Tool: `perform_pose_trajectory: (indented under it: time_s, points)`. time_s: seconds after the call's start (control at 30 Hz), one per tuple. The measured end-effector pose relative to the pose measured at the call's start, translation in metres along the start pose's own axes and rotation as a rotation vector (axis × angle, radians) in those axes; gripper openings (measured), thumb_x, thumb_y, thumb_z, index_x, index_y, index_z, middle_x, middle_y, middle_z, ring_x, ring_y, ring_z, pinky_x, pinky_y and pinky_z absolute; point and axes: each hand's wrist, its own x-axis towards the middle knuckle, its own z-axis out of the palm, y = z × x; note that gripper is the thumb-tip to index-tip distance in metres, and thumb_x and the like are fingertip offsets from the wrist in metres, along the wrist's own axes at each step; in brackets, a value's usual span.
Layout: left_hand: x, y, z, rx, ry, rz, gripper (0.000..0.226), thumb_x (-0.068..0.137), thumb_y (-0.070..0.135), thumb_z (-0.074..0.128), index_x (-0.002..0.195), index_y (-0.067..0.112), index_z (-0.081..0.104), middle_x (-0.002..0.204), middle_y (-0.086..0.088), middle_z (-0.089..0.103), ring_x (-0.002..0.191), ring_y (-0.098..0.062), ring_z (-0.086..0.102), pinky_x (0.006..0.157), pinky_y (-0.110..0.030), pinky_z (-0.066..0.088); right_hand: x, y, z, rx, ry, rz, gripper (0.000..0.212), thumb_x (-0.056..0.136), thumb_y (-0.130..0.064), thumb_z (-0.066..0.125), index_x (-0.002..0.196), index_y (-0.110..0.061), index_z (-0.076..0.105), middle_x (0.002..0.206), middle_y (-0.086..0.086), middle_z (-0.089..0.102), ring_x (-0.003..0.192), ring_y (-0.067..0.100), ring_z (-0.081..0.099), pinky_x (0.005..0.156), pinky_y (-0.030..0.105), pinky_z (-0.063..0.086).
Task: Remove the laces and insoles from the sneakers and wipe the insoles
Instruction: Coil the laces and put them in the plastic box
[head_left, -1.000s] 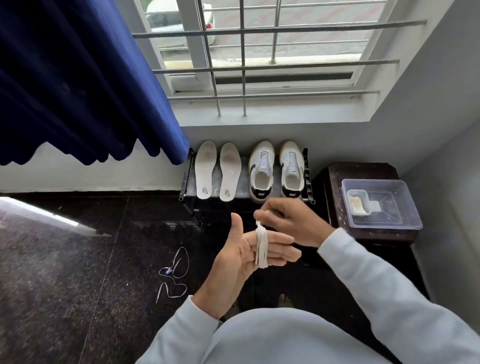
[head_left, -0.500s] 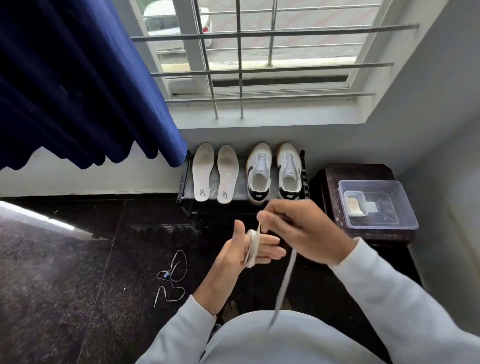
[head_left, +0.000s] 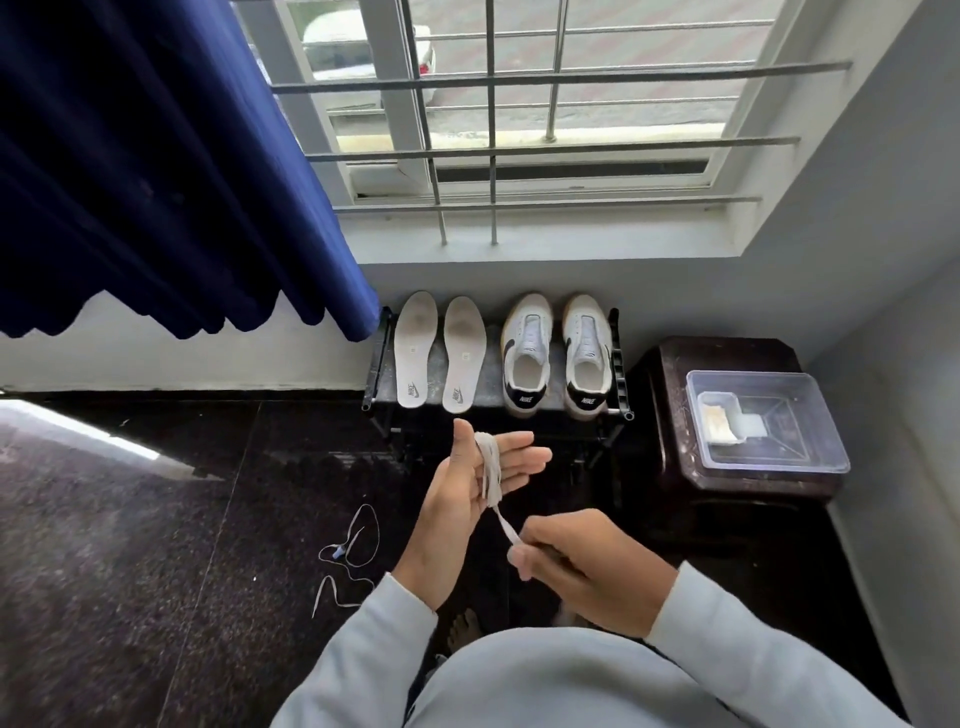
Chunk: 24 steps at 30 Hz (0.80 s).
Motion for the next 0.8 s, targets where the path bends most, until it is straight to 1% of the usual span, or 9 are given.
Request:
perform_pose_trajectory:
  time_s: [0.17,0.3,0.37,0.43,0.47,0.5,0.57,0.63,0.8]
  points:
    - [0.001,-0.013,0.003,0.144,-0.07,-0.093,0.085,0.078,0.086,0.027,0.096,0.022,0.079,0.096,-0.008,0.079,0.099,-0.022,0.073,0.09,-0.031,0.055,0.017,-0.013,-0.047,0.04,0.155,-0.034,0.022,0.104,-0.027,0.058,0.087,-0.017,0.069,0.063,-0.019,0.052,0.058,-0.001,0.054,0.057,0.008,0.037]
    - [-0.007,-0.01,0.012,0.104,-0.235,-0.171,0.101,0.074,0.089,0.02,0.109,0.009,0.071,0.095,-0.008,0.079,0.096,-0.021,0.075,0.084,-0.026,0.057,0.045,0.001,-0.071,0.015,0.281,0.021,0.015,0.1,-0.026,0.066,0.088,-0.017,0.07,0.06,-0.018,0.052,0.055,-0.001,0.054,0.055,0.01,0.039]
    - [-0.011,-0.008,0.012,-0.005,-0.283,-0.176,0.098,0.083,0.071,0.006,0.112,0.002,0.069,0.098,-0.012,0.078,0.097,-0.023,0.074,0.086,-0.027,0.057,0.051,0.015,-0.066,0.009,0.272,0.064,0.024,0.101,-0.025,0.066,0.091,-0.004,0.072,0.057,-0.017,0.051,0.052,-0.003,0.054,0.054,0.011,0.039]
    - [-0.016,-0.002,0.012,-0.126,-0.274,-0.134,0.096,0.088,0.064,0.003,0.112,0.003,0.073,0.105,-0.02,0.075,0.103,-0.029,0.072,0.09,-0.03,0.056,0.044,0.034,-0.049,-0.148,0.229,-0.016,0.039,0.108,-0.019,0.052,0.096,0.017,0.062,0.053,-0.015,0.054,0.046,-0.003,0.053,0.051,0.01,0.039]
    - [-0.018,0.001,0.012,-0.178,-0.252,-0.109,0.094,0.089,0.064,0.006,0.112,0.003,0.074,0.108,-0.023,0.074,0.106,-0.03,0.071,0.091,-0.03,0.056,0.042,0.038,-0.037,-0.088,0.222,0.012,0.039,0.11,-0.012,0.044,0.1,0.024,0.056,0.054,-0.013,0.059,0.045,-0.002,0.055,0.049,0.013,0.044]
    - [-0.017,0.003,0.013,-0.224,-0.218,-0.081,0.093,0.09,0.066,0.009,0.112,0.003,0.074,0.11,-0.025,0.073,0.108,-0.031,0.07,0.092,-0.03,0.056,0.039,0.041,-0.025,-0.053,0.201,0.028,0.033,0.108,-0.005,0.042,0.105,0.024,0.057,0.062,-0.014,0.065,0.051,-0.002,0.06,0.054,0.015,0.05]
    - [-0.014,0.006,0.014,-0.284,-0.117,-0.035,0.091,0.095,0.068,0.013,0.115,0.002,0.072,0.115,-0.026,0.071,0.113,-0.032,0.068,0.095,-0.03,0.056,0.032,0.039,-0.003,0.032,0.182,0.065,0.023,0.104,-0.002,0.051,0.1,-0.002,0.074,0.078,-0.016,0.068,0.07,-0.002,0.064,0.068,0.017,0.052]
    - [-0.01,0.006,0.014,-0.3,-0.015,-0.009,0.085,0.095,0.064,0.014,0.119,0.002,0.068,0.118,-0.023,0.071,0.117,-0.03,0.067,0.099,-0.031,0.054,0.021,0.032,0.013,0.089,0.213,0.076,0.025,0.106,-0.014,0.055,0.089,-0.022,0.071,0.072,-0.019,0.059,0.069,0.0,0.059,0.066,0.014,0.044]
    - [-0.003,-0.004,0.012,-0.235,0.138,0.005,0.079,0.096,0.057,0.015,0.127,0.001,0.06,0.121,-0.017,0.071,0.12,-0.025,0.065,0.103,-0.032,0.045,0.018,0.02,0.023,0.105,0.378,-0.057,0.025,0.102,-0.033,0.06,0.102,-0.014,0.076,0.082,-0.022,0.064,0.076,-0.002,0.063,0.073,0.007,0.049]
